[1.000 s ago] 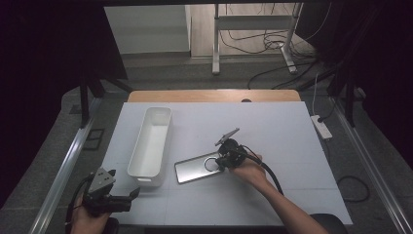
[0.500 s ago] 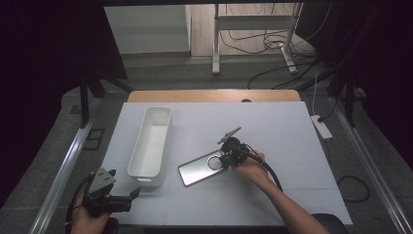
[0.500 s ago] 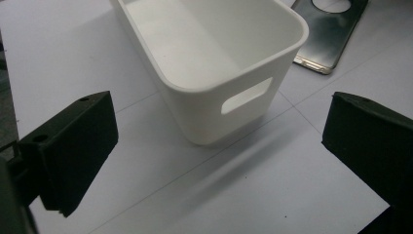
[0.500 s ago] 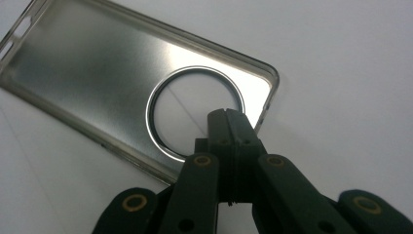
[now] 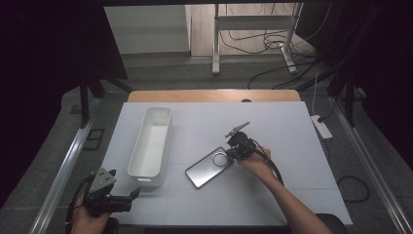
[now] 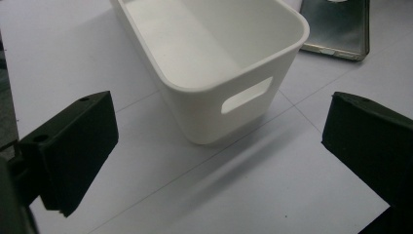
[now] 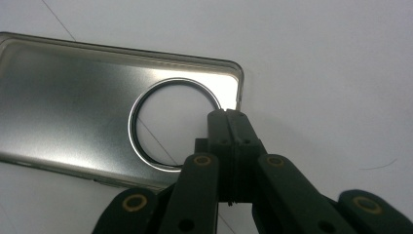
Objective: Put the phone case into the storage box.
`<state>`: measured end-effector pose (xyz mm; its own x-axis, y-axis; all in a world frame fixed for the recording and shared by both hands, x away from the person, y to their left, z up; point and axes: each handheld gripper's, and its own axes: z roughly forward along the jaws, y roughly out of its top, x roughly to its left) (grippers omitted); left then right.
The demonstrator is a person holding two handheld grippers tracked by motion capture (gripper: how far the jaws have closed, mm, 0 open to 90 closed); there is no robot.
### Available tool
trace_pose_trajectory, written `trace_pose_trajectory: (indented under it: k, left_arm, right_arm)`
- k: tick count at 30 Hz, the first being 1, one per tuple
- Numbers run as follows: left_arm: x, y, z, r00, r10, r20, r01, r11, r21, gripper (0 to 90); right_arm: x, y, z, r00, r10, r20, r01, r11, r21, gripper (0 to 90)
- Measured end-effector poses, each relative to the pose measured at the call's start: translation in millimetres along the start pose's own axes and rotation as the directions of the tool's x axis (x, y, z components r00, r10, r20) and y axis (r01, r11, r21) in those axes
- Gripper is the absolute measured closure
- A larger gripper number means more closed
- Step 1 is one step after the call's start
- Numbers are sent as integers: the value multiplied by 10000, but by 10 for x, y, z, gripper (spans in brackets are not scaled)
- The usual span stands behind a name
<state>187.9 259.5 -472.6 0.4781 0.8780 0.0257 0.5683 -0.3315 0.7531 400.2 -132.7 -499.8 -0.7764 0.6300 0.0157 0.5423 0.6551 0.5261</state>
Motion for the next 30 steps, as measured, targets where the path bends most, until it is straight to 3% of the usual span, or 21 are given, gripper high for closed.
trace_pose_trajectory:
  k: [23, 26, 30]
  left_arm:
    - [1, 3, 4, 10000, -34, -24, 34, 10000, 30, 7]
    - [2, 4, 6, 10000, -32, -25, 32, 10000, 44, 8]
    - [1, 6, 7, 10000, -27, -32, 27, 10000, 49, 8]
  right_arm:
    - [-63, 82, 143, 9996, 111, 274, -107, 9999, -130, 899]
    - [3, 92, 76, 10000, 18, -8, -18, 9998, -213, 899]
    - [226, 83, -25, 9952, -669, -717, 647, 9974, -319, 898]
